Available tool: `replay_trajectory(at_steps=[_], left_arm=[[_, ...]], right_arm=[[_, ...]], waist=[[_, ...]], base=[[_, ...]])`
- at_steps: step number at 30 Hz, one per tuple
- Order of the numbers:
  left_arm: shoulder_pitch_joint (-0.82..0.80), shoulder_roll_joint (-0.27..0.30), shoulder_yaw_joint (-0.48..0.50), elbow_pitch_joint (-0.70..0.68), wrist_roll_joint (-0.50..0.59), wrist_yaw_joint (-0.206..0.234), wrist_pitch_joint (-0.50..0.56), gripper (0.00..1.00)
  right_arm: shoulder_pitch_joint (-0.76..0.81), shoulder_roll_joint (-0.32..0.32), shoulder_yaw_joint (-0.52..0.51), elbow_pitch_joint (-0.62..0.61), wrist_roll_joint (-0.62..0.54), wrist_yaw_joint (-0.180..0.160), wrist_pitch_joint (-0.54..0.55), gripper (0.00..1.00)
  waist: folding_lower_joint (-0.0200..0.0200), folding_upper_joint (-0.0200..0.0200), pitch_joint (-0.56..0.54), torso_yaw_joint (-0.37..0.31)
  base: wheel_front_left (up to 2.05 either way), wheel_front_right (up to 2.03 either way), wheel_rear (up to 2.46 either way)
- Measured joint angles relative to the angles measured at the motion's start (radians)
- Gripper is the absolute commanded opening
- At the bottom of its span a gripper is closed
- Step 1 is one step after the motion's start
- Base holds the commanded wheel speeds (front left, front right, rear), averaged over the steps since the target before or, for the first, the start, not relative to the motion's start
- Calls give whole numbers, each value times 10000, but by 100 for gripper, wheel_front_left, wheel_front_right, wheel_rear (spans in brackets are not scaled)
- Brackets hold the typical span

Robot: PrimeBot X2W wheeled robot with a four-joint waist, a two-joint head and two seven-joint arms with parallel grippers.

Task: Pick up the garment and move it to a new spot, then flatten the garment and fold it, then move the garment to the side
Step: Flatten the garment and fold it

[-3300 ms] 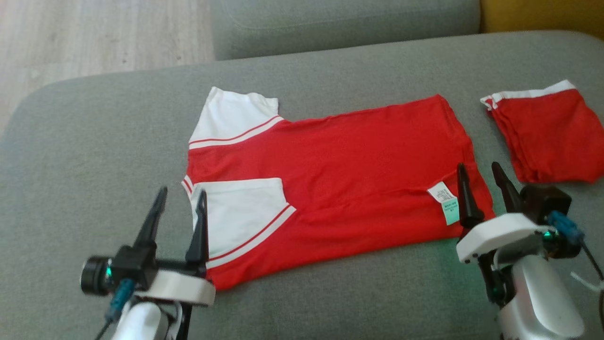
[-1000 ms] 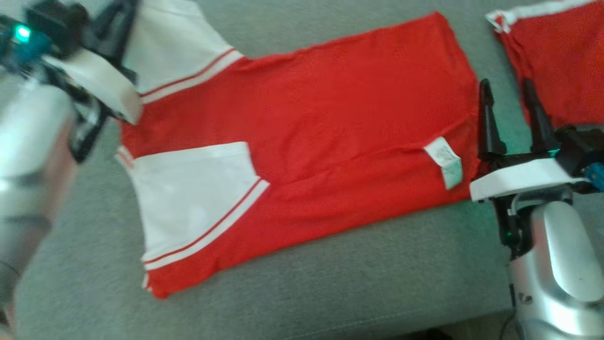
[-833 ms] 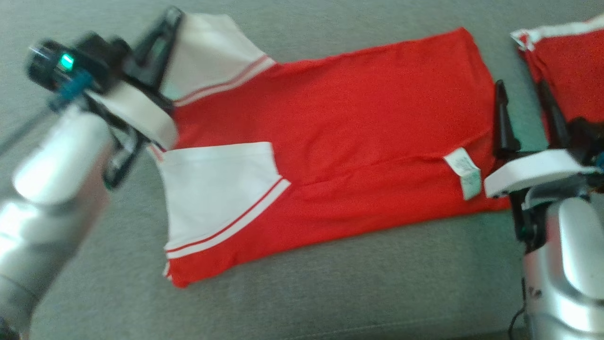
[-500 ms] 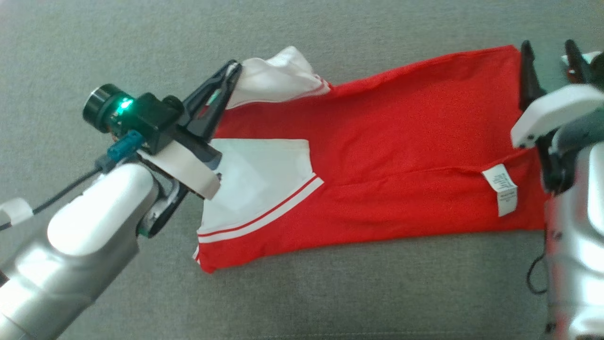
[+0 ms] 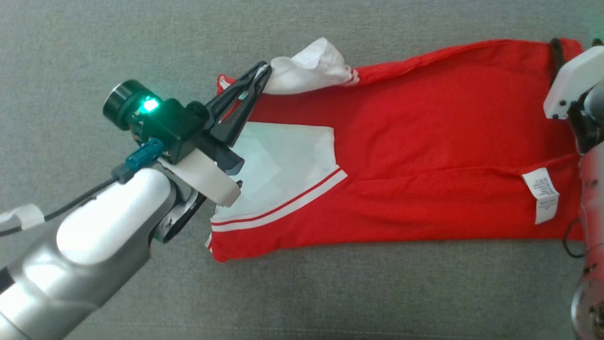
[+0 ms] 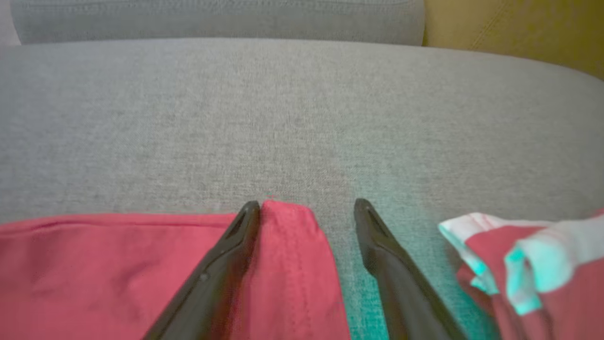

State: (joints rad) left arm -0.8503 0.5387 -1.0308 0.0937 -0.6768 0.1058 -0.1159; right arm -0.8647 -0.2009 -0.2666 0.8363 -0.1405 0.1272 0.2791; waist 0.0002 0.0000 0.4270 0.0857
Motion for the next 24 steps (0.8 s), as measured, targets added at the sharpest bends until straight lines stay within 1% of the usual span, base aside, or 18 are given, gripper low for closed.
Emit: replay_trajectory(at_steps=[4, 5, 6, 7, 11, 17, 21, 24], left_arm=[[-166, -8, 13, 4, -2, -15, -2, 0], [-214, -8, 13, 19, -2, -17, -2, 0], [-275, -8, 17, 44, -2, -17, -2, 0], [-327, -8, 23, 67, -2, -17, -2, 0], [-417, 2, 128, 343, -65, -17, -13, 0], [-562, 151, 382, 1093, -236, -54, -44, 0], [-1191, 88, 700, 2088, -349, -196, -125, 0], [-2004, -176, 957, 3116, -336, -357, -385, 0]], right_arm=[[-414, -268, 282, 702, -232, 0, -56, 100], [-565, -334, 389, 890, -263, 0, -56, 83], [-695, -359, 489, 1066, -267, 0, -56, 22], [-782, -370, 627, 1223, -267, 0, -59, 0], [-926, -309, 1024, 1701, -144, 0, -314, 0], [-1180, -286, 1793, 1965, 616, 0, -1277, 0], [-1807, -293, 2297, 1923, 1427, 0, -1858, 0], [-2108, -299, 2617, 1839, 2059, 0, -2240, 0]], waist=[[-1, 0, 115, 110], [0, 0, 125, 126], [0, 0, 123, 132], [0, 0, 109, 130], [0, 0, -35, 24], [-2, 0, -341, -385], [-3, 0, -481, -682], [-3, 0, -492, -856]], base=[[0, 0, 0], [0, 0, 0], [0, 0, 0], [0, 0, 0], [0, 0, 0], [0, 0, 0], [0, 0, 0], [0, 0, 0]])
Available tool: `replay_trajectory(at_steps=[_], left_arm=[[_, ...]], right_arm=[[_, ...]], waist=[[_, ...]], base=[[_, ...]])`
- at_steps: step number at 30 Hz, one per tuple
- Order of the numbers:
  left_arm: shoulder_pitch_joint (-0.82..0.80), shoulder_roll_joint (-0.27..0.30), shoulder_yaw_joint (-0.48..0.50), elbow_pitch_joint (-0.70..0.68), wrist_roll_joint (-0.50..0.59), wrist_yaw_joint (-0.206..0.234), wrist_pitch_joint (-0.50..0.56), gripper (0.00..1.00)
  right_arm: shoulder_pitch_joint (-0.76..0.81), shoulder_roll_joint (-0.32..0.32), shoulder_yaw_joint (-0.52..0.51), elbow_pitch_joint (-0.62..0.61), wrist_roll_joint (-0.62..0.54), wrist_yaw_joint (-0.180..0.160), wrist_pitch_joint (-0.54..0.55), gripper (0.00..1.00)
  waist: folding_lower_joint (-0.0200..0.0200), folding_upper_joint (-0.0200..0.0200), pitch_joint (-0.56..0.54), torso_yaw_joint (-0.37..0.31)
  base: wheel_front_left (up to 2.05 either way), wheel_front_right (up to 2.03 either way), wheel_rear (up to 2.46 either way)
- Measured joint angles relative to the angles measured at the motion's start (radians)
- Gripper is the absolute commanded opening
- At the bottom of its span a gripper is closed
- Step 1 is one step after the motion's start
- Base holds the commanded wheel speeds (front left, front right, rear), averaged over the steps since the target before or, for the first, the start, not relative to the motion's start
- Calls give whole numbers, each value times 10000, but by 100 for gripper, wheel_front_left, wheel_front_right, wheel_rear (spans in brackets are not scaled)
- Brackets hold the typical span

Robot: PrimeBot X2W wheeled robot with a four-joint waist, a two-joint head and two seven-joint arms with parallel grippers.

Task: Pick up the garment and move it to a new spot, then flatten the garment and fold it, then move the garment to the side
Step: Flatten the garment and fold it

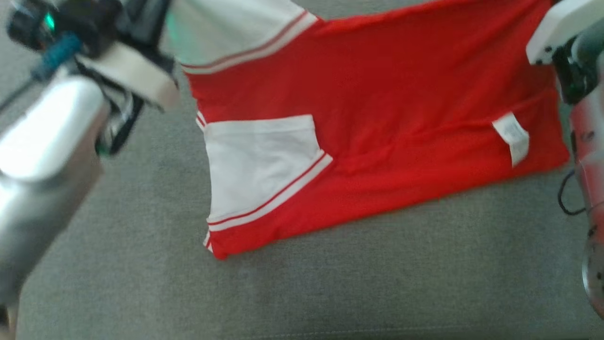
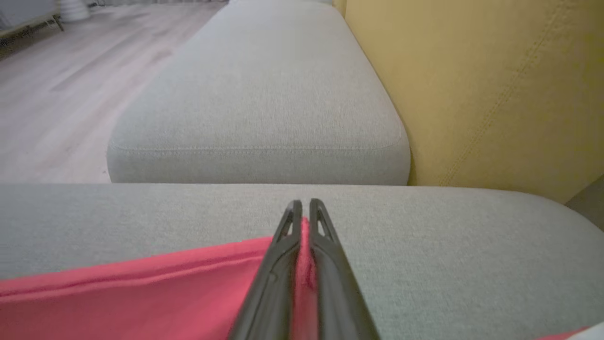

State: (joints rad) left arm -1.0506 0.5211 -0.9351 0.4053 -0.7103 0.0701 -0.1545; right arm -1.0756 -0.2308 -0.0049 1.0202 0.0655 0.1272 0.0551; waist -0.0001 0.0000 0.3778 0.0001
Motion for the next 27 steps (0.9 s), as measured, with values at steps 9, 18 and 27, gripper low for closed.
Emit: replay_trajectory(at_steps=[9, 18, 27], left_arm=[[-1724, -909, 71, 3028, 420, -803, -715, 0], [-1577, -1409, 2, 3870, 713, -1344, -951, 0], [460, -1310, -222, 3103, 654, -1616, -989, 0]], right_arm=[[-270, 15, 1035, -77, 1670, 0, -1133, 0], [-123, -203, 1988, 161, 2755, 0, -1289, 0], [1176, -1066, 3145, 276, 3877, 0, -644, 0]], waist=[[1, 0, 144, -375], [1, 0, -78, -117], [0, 0, -752, 296]], base=[[0, 0, 0], [0, 0, 0], [0, 0, 0]])
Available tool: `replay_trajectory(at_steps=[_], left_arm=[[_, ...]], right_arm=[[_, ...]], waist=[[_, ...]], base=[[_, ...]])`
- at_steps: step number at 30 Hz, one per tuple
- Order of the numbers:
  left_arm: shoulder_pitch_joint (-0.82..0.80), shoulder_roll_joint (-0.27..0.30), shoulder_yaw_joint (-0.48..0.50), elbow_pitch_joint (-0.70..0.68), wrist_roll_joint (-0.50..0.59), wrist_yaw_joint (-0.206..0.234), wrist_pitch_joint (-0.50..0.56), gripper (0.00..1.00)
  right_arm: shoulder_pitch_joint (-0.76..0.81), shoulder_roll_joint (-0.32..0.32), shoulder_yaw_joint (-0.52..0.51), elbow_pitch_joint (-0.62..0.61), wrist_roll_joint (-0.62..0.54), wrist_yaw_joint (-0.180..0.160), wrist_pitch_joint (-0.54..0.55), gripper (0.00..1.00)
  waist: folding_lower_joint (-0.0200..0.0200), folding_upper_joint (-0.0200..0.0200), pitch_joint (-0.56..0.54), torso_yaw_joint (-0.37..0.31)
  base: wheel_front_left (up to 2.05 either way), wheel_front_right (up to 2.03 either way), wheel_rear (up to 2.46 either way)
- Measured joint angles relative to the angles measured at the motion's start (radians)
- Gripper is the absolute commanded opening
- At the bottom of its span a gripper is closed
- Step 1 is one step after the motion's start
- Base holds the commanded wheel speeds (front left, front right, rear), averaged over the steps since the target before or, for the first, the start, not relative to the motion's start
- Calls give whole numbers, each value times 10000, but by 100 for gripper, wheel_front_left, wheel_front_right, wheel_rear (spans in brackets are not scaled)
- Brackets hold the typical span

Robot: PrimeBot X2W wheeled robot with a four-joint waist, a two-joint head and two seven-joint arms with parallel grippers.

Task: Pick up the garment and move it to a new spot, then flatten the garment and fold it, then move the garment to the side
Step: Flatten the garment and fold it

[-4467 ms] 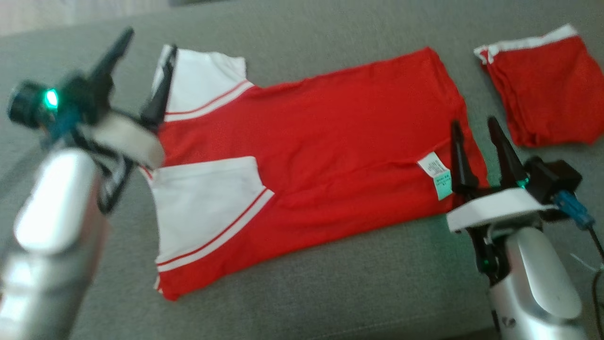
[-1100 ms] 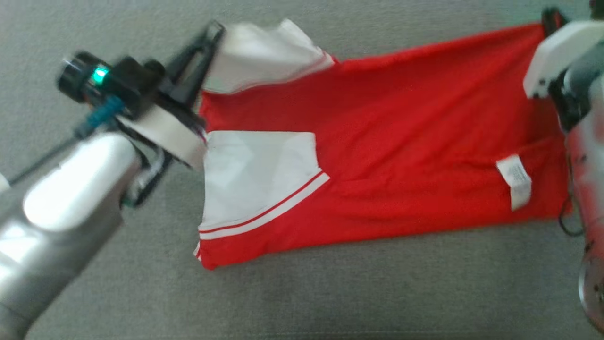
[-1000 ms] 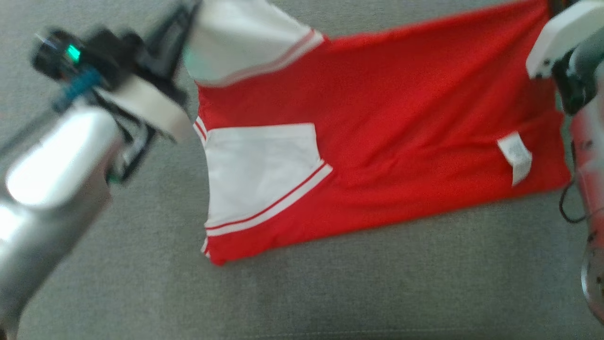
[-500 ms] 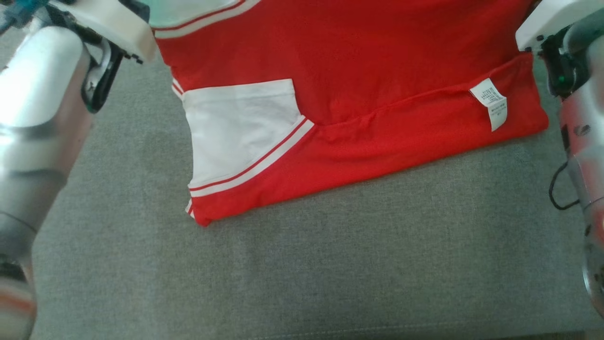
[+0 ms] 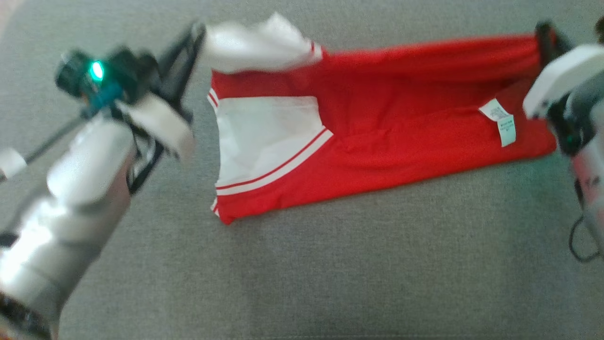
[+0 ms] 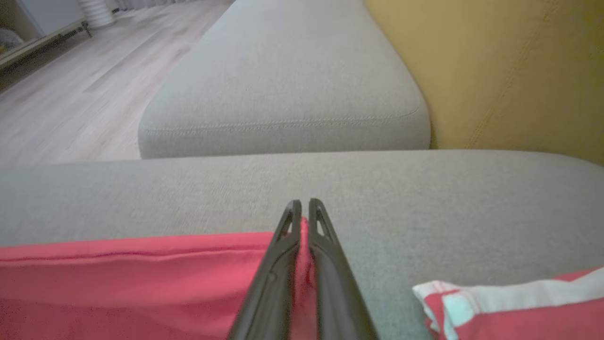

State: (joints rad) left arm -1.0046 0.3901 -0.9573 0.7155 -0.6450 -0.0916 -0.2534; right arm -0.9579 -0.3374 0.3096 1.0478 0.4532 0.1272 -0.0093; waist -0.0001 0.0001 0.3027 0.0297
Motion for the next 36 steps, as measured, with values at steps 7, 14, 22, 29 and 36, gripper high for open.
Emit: replay_trajectory(at_steps=[7, 14, 22, 29, 36], left_arm=[[1503, 723, -543, -1369, -401, -146, 715, 0], [2957, 1444, -1233, -3570, -683, 111, 2036, 0], [3440, 1789, -1774, -4575, -997, 211, 3254, 0], [3560, 2190, -1755, -5158, -1386, 313, 3877, 0], [3560, 2389, -1755, -5474, -1572, 485, 4209, 0]], right_arm=[[978, -568, 920, -339, 936, 0, 738, 0], [1595, -1423, 2056, -642, 1499, 0, 1812, 0], [1836, -1881, 2984, -1062, 2080, 0, 2755, 0], [1923, -2102, 3515, -1371, 2410, 0, 2840, 0], [1941, -2104, 4004, -1444, 2598, 0, 2838, 0]], waist=[[-1, 0, -501, 214], [-1, 0, -790, 362], [0, 0, -858, 220], [0, 0, -912, 137], [0, 0, -1003, 107]], base=[[0, 0, 0], [0, 0, 0], [0, 0, 0], [0, 0, 0], [0, 0, 0]])
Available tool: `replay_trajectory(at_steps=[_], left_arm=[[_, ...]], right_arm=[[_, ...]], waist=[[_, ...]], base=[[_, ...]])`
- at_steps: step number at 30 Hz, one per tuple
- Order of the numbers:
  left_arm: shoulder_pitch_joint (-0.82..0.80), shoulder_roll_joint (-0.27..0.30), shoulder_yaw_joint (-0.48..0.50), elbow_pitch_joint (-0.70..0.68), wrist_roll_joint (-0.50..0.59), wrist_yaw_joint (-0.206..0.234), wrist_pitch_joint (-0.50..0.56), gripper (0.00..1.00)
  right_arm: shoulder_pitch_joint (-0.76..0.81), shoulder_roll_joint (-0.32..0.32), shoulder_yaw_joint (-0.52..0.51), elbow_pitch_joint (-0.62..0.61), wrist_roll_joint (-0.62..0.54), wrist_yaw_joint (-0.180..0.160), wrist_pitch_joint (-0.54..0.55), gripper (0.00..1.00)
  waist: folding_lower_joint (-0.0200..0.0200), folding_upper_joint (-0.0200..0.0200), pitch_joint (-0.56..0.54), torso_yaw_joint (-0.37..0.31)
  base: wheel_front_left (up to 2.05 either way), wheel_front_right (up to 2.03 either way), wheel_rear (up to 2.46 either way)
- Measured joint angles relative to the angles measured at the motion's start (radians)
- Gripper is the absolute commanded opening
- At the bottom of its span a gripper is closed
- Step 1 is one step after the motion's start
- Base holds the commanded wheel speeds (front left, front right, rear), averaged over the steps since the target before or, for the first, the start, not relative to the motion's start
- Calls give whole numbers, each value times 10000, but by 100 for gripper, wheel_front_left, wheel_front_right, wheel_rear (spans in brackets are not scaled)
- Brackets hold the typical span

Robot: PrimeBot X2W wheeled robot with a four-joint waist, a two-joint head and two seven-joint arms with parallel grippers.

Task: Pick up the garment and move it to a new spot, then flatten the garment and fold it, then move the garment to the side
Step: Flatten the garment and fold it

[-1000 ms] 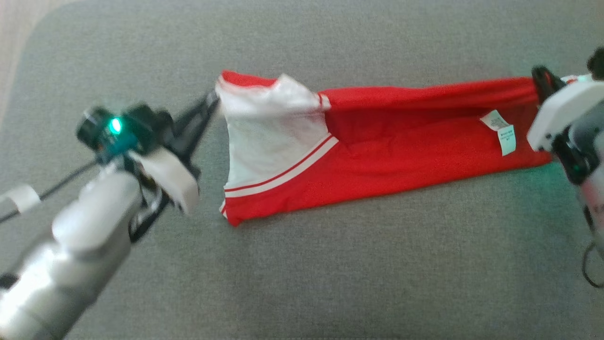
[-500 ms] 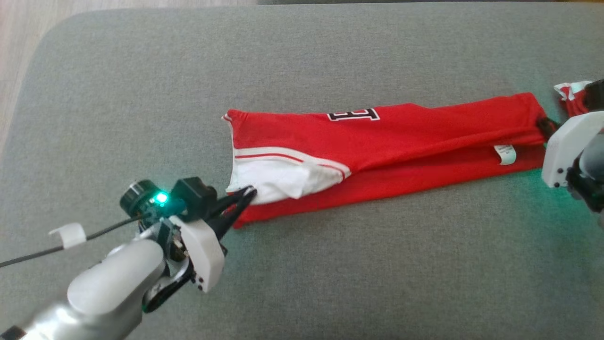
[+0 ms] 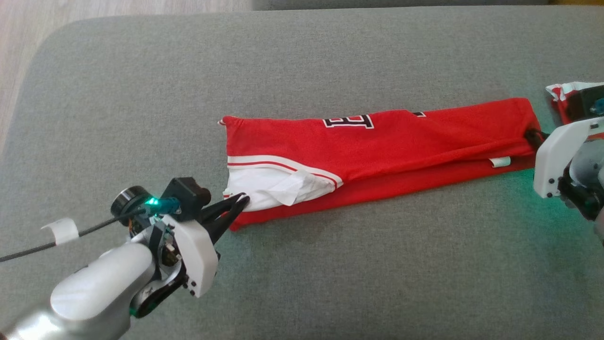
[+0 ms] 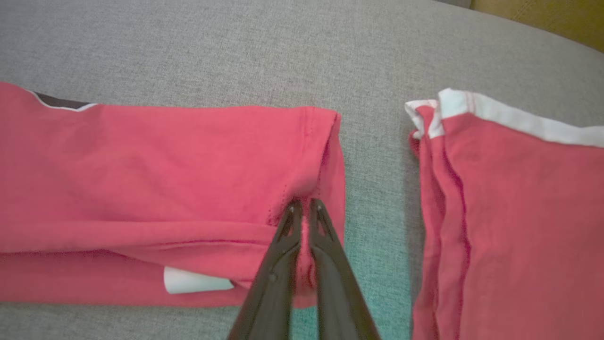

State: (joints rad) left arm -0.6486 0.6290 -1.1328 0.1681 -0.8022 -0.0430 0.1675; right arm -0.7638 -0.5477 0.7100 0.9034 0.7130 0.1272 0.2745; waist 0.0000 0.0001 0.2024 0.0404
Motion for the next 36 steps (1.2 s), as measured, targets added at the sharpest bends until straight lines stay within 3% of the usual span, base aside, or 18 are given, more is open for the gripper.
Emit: replay_trajectory(at_steps=[3, 4, 5, 6, 7, 14, 19, 24, 27, 29, 33, 36], left_arm=[[0, 10, -6, -75, 8, 84, -2, 0], [1, 4, -10, -67, 10, 92, -2, 0], [1, -12, -10, -48, 10, 115, -6, 0], [2, -42, -8, -10, 38, 224, -50, 36], [1, -86, 4, 79, 109, 351, -155, 100], [2, -688, 869, 518, 215, 1415, -1908, 100], [42, -1361, 2393, 717, -12, 2514, -3935, 100], [1048, -2180, 4702, 54, 428, 3225, -4199, 100], [2118, -2903, 6217, -637, 1419, 3281, -4243, 100], [2548, -3122, 6567, -752, 1781, 3191, -4243, 100], [4241, -3992, 7453, -681, 2631, 2621, -4243, 100], [5096, -4497, 7914, -426, 3239, 2165, -4242, 100]], right_arm=[[0, -23, 165, 17, 2, 0, -19, 0], [0, -23, 176, 31, 2, 0, -113, 25], [-3, -19, 163, 71, 25, 0, -201, 100], [-3, -15, 153, 109, 94, 0, -234, 100], [-4, -13, 102, 140, 144, 0, -347, 100], [-245, 174, -911, 79, 642, 0, -2063, 100], [-500, 886, -1829, -510, 683, 0, -4243, 100], [-163, 2082, -2924, -1258, 176, 0, -5208, 100], [637, 2880, -3756, -2192, -840, 0, -5242, 100], [1052, 3175, -4103, -2600, -1313, 0, -5256, 100], [3074, 4366, -5265, -3774, -2673, 0, -5256, 100], [4477, 4786, -5567, -4123, -3331, 0, -5256, 100]], waist=[[0, 0, -3, -24], [1, 0, -1, -36], [1, 0, 0, -49], [0, 0, -2, -61], [1, 0, -10, -73], [1, 0, -199, -160], [1, 0, -435, -255], [0, 0, -642, -421], [0, 0, -717, -520], [1, 0, -744, -550], [0, 0, -864, -600], [-1, 0, -906, -599]], base=[[0, 0, 0], [0, 0, 0], [0, 0, 0], [0, 0, 0], [0, 0, 0], [0, 0, 0], [0, 0, 0], [0, 0, 0], [0, 0, 0], [0, 0, 0], [0, 0, 0], [0, 0, 0]])
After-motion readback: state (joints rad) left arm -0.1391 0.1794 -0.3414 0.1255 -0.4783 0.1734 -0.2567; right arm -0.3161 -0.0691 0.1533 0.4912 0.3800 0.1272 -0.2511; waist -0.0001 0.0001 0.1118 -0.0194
